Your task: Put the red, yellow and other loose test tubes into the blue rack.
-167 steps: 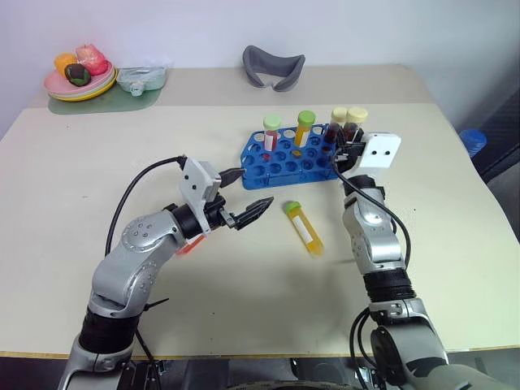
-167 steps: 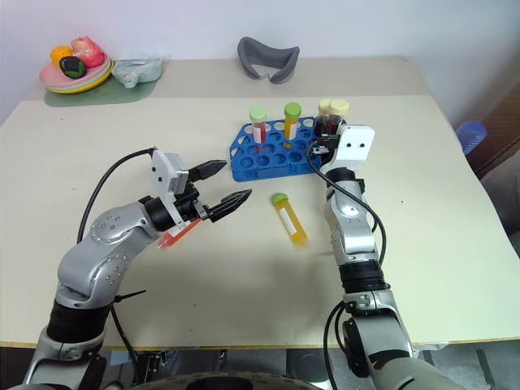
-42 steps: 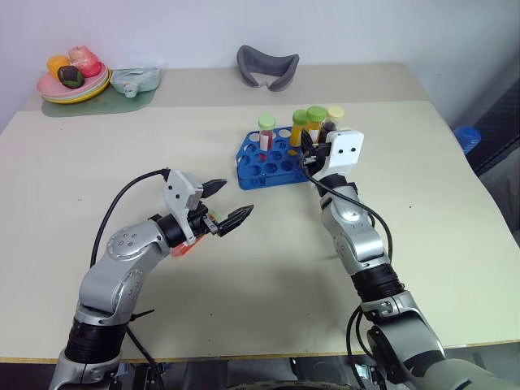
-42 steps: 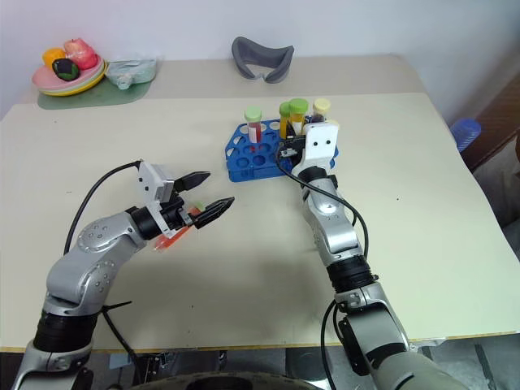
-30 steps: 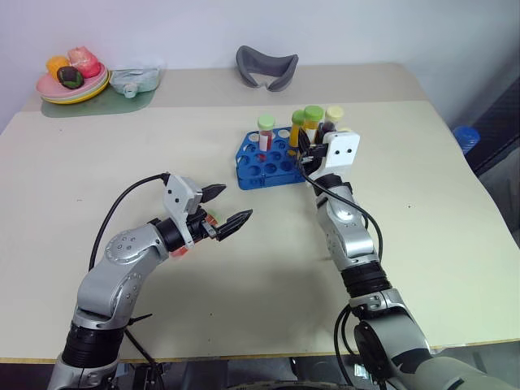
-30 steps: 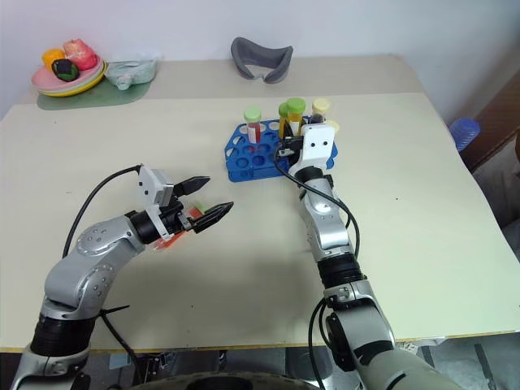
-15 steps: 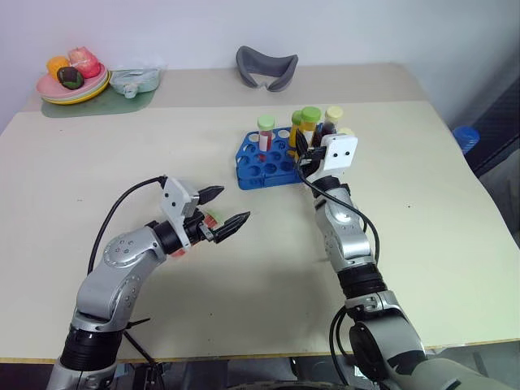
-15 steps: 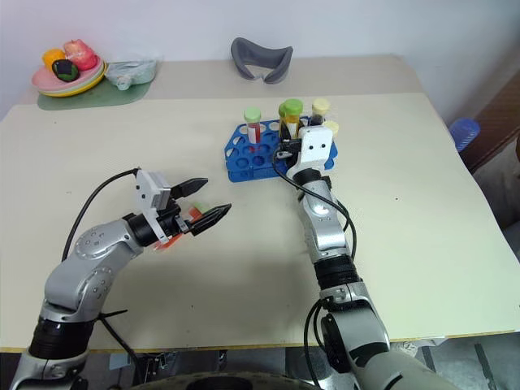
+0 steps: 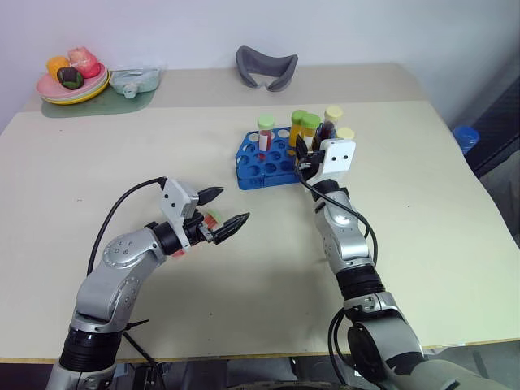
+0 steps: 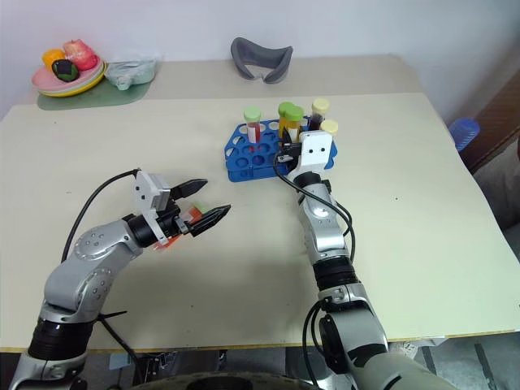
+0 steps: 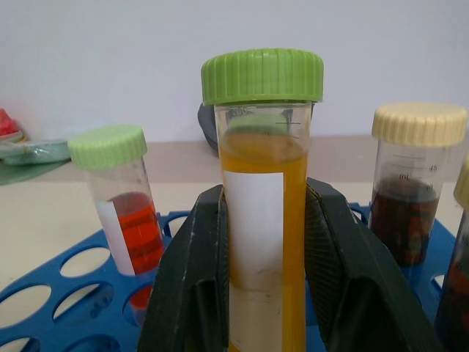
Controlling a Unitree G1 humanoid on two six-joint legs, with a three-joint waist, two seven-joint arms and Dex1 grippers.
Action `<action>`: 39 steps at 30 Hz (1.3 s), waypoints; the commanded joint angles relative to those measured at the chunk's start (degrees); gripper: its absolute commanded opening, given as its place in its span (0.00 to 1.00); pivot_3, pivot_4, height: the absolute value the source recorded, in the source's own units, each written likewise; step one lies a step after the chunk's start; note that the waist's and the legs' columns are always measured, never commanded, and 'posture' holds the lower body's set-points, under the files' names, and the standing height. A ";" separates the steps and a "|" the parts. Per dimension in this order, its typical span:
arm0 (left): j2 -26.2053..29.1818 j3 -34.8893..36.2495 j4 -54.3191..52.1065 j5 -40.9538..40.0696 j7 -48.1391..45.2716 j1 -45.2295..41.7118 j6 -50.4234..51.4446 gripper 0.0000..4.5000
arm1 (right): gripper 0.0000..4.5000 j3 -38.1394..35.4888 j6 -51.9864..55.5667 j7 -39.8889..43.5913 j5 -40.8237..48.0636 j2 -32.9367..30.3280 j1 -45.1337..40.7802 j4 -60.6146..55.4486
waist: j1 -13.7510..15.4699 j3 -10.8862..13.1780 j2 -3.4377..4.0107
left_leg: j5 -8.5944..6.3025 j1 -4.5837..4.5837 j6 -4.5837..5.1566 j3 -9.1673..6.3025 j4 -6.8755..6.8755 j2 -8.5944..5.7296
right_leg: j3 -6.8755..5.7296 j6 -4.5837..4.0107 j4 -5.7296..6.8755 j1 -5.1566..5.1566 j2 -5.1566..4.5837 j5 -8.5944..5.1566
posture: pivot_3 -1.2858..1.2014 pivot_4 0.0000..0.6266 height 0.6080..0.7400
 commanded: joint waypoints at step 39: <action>25.97 -31.18 2.41 -5.76 8.15 -47.81 66.06 1.00 | 0.91 4.43 41.36 43.88 26.30 -38.40 15.04 -57.01 | 0.14 0.07 -0.08 | -0.04 0.00 0.07 -0.12 0.06 -0.04 | -0.03 0.01 -0.05 0.10 0.06 -0.02 | 0.52 0.24 1.00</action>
